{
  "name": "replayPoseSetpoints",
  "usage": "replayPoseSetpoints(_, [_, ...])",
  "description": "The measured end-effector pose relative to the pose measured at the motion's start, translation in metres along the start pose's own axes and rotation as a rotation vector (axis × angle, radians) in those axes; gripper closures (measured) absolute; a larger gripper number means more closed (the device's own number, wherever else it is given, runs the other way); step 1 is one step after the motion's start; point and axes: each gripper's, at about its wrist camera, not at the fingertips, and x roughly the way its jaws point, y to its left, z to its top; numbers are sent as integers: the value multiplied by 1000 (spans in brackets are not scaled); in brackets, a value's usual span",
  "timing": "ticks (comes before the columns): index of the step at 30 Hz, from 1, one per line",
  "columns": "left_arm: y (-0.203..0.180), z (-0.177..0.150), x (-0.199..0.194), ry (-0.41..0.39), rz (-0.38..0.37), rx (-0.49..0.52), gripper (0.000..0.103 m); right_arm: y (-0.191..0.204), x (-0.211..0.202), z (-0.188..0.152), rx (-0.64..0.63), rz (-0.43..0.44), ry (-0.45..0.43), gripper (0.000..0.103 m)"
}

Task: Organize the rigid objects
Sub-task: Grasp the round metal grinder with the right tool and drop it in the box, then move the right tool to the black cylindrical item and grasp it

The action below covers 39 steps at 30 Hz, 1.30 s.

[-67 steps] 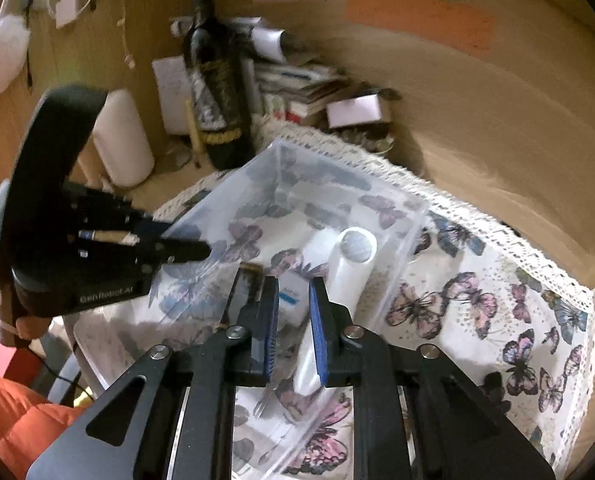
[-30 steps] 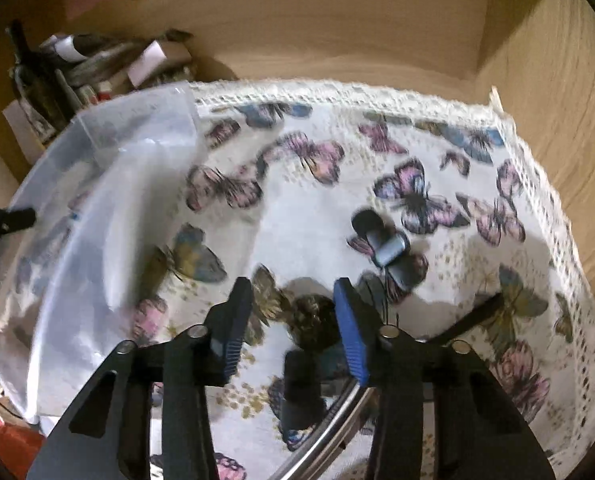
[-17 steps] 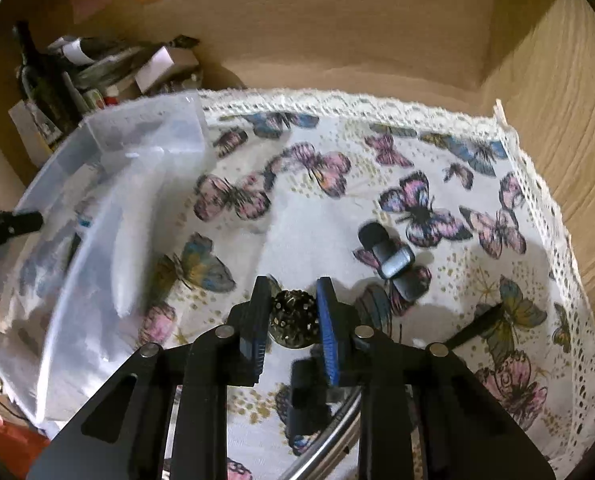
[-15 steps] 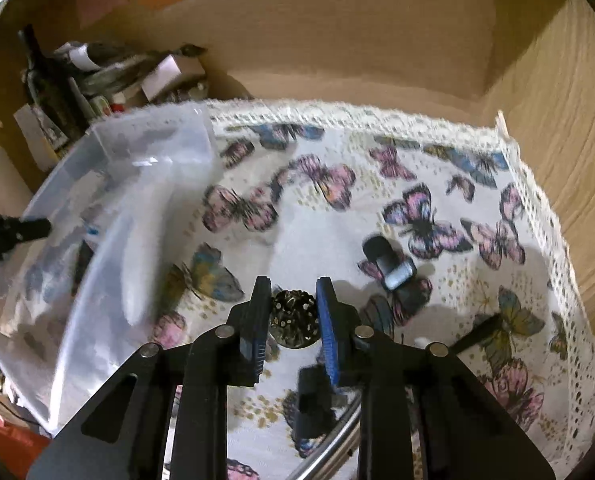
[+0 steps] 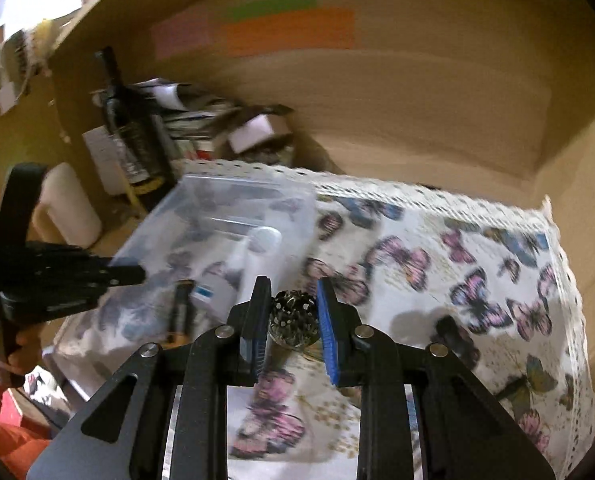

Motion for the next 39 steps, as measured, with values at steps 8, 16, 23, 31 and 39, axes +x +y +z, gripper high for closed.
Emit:
replayPoseSetpoints(8, [1,0,0,-2,-7,-3,89,31,20,11,-109,75,44,82])
replayPoseSetpoints(16, [3,0,1,-6,-18,-3,89,46,44,3,-151,134,151,82])
replayPoseSetpoints(23, [2,0,1,-6,-17,-3,88,50,54,0,-166,137,193,81])
replayPoseSetpoints(31, [2,0,1,-6,-17,-2,88,37,50,3,-97,131,177,81])
replayPoseSetpoints(39, [2,0,1,-6,-16,-2,88,11,23,13,-56,40,84,79])
